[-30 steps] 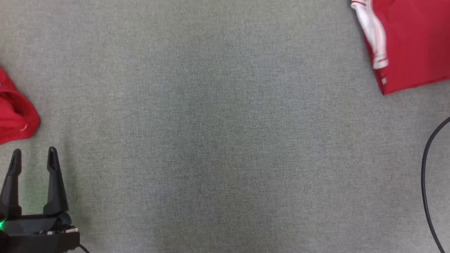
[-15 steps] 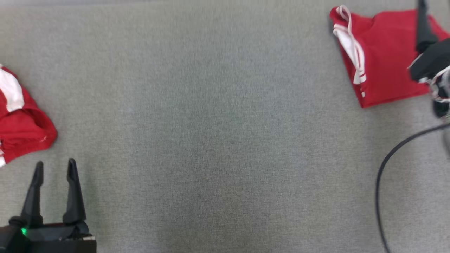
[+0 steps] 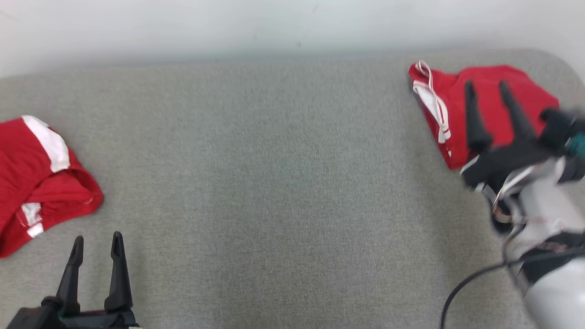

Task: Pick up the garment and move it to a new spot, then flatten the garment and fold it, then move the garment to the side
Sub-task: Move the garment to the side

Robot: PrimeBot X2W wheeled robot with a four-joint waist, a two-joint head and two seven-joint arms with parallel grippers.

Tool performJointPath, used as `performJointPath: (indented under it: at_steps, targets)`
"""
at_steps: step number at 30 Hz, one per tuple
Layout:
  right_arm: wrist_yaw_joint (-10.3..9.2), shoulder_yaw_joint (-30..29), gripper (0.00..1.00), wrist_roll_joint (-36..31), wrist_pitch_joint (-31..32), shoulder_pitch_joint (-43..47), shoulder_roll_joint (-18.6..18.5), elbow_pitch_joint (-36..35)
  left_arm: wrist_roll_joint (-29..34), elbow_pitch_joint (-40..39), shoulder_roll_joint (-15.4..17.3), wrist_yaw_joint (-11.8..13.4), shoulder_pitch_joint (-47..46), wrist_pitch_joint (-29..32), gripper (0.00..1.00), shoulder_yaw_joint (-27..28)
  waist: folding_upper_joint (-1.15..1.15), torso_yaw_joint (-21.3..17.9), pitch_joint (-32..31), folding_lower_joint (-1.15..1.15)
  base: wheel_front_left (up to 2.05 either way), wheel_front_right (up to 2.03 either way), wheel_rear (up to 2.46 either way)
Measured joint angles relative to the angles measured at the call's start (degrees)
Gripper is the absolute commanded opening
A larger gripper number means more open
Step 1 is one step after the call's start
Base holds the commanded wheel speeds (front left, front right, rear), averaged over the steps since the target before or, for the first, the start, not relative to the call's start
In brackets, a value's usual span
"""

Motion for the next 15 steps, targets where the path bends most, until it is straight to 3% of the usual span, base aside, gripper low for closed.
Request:
performJointPath:
  at_steps: [15]
  targets:
    - [0.00,-6.3,1.00,-6.8,0.0,20.5,7.6,-12.5,0.0,4.0,-0.2,1.7,3.5,0.0,1.00,-2.0,-0.01,1.1,-8.0,0.00,0.00,0.00,0.00]
